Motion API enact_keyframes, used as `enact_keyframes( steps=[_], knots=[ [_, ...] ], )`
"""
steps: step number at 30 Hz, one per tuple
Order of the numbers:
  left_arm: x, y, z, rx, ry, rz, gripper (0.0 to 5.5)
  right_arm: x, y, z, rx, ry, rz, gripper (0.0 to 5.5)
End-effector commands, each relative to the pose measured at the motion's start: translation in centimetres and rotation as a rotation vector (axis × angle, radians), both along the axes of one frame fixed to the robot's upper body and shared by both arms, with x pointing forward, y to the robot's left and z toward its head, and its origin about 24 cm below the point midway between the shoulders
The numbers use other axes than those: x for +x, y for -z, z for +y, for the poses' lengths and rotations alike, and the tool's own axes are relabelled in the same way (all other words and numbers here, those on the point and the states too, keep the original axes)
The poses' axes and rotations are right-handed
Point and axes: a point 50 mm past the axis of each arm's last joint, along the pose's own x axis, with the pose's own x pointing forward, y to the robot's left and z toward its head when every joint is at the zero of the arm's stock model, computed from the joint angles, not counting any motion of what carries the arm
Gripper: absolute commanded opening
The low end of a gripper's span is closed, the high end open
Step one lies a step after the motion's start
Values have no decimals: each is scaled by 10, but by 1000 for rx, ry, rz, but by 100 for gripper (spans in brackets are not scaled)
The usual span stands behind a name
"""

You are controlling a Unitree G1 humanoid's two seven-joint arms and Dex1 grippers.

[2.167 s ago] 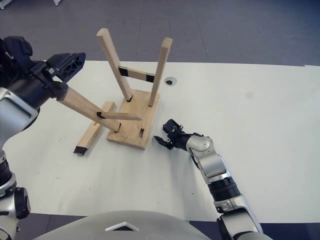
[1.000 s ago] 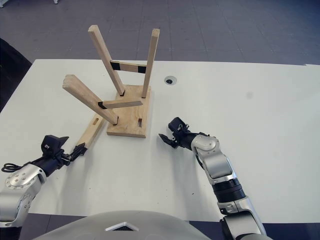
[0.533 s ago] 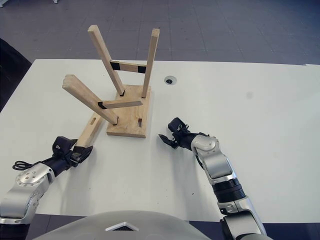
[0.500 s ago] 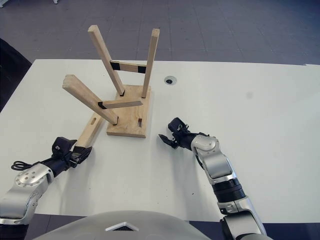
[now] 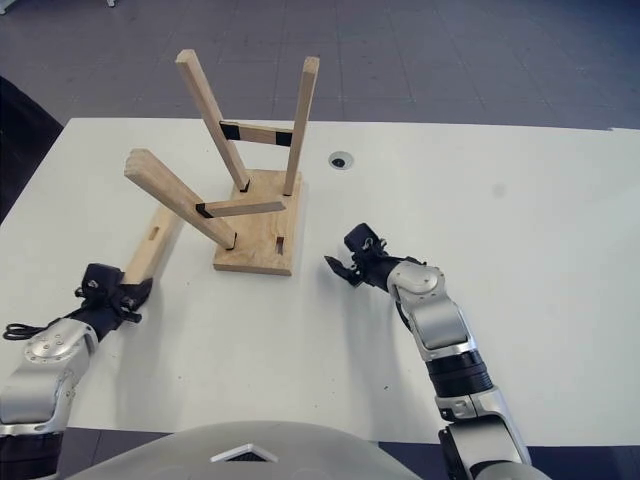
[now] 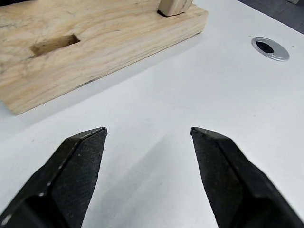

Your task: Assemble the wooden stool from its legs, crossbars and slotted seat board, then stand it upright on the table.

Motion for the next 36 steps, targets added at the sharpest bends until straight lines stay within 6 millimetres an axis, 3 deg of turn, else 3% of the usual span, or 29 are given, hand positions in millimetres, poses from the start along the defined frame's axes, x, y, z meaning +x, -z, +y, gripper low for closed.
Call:
enact_keyframes(
  steps=[1,4,7,9,11,15,20,26,31,36],
  knots=[
    [43,-77,11,-23,-52,-476,215,22,-40,-15,193,132,-69,325],
    [61,-145,-1,-105,44,-765,215,32,-86,-19,421,130,-122,325],
    [65,-214,-29,-215,283,-931,215,34,-144,-15,654,32,-187,325],
    [60,-238,-60,-323,499,-917,215,30,-175,-4,769,-68,-202,325],
    [53,-246,-81,-426,645,-853,215,26,-195,4,842,-151,-192,325],
    [38,-238,-115,-711,889,-625,214,16,-231,17,1022,-380,-161,325],
    [34,-212,-130,-982,951,-387,214,11,-232,19,1050,-526,-63,425],
    [31,-194,-135,-1069,995,-237,214,3,-225,25,1089,-688,49,451],
    [20,-190,-139,-1050,1095,-182,214,8,-225,30,1127,-695,94,451],
    [21,-191,-138,-1050,1094,-191,214,9,-219,39,1079,-686,132,451]
  ],
)
